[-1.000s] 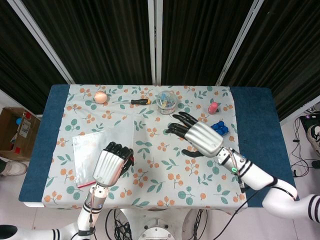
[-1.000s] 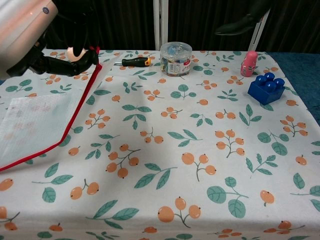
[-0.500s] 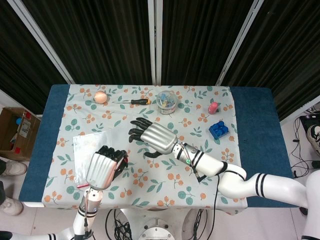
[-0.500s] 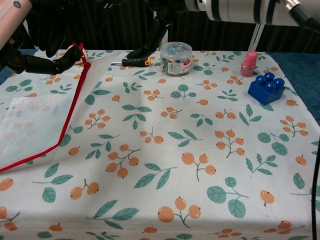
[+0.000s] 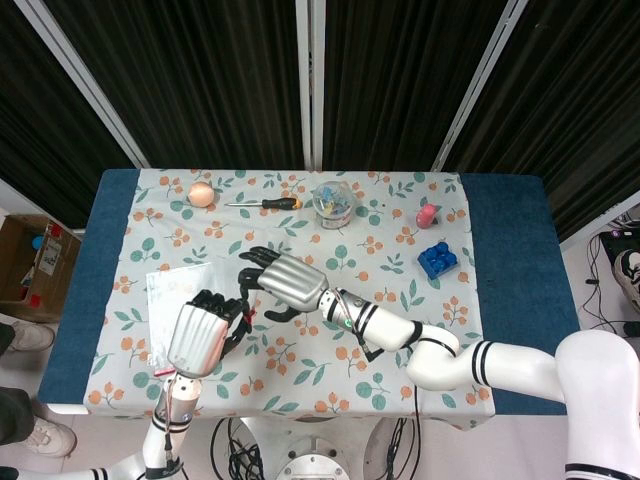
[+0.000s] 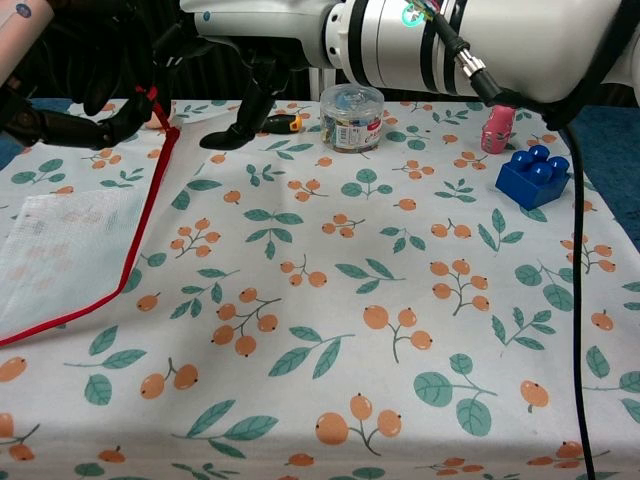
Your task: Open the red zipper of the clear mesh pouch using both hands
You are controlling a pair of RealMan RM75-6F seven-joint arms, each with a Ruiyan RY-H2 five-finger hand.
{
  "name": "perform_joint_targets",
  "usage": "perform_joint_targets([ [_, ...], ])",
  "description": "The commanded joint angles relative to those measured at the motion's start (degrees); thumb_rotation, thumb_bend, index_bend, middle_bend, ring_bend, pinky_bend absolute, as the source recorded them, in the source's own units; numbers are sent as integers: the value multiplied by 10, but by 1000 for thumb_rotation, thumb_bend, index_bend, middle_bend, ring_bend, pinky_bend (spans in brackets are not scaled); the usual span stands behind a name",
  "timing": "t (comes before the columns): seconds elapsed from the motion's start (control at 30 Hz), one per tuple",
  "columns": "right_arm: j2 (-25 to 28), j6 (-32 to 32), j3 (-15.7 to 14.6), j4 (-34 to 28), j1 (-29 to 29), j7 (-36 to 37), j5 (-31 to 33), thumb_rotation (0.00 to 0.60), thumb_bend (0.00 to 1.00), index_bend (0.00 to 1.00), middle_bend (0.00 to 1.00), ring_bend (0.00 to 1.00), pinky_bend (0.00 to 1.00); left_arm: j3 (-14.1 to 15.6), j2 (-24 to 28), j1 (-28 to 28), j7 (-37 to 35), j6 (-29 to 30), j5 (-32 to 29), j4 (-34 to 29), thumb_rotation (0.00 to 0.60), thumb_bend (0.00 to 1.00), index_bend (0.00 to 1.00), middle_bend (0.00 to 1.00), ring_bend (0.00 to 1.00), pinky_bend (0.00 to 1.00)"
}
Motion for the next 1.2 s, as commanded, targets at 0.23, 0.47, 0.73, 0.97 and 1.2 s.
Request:
perform_joint_targets([
  [0.23, -26, -4, -6, 34, 24, 33, 0, 600, 318, 514, 279, 16, 11, -5, 4, 7, -8, 1, 2, -2, 600, 460, 765, 770, 692, 632],
  [0.47, -47, 6, 4, 59, 34, 48, 15, 600, 420, 824, 404, 79, 48, -9, 6, 17, -24, 7, -6, 0, 600, 460, 765, 768, 691, 631],
  [0.73, -33, 19, 21, 53, 32, 66, 36, 600, 477, 953, 466, 114, 55, -7, 7, 36, -47, 16, -22, 11, 600, 461, 765, 767, 691, 632],
  [0.97, -4, 39, 27, 25, 19, 77, 41, 600, 477, 961, 471, 114, 55, 4, 8, 42, -78, -11, -48, 22, 600, 461, 765, 763, 687, 632],
  [1.2, 23, 72, 19, 0, -5, 84, 31, 600, 477, 964, 479, 114, 58, 8, 13, 46, -96, -47, -84, 41, 600, 461, 765, 756, 684, 631],
])
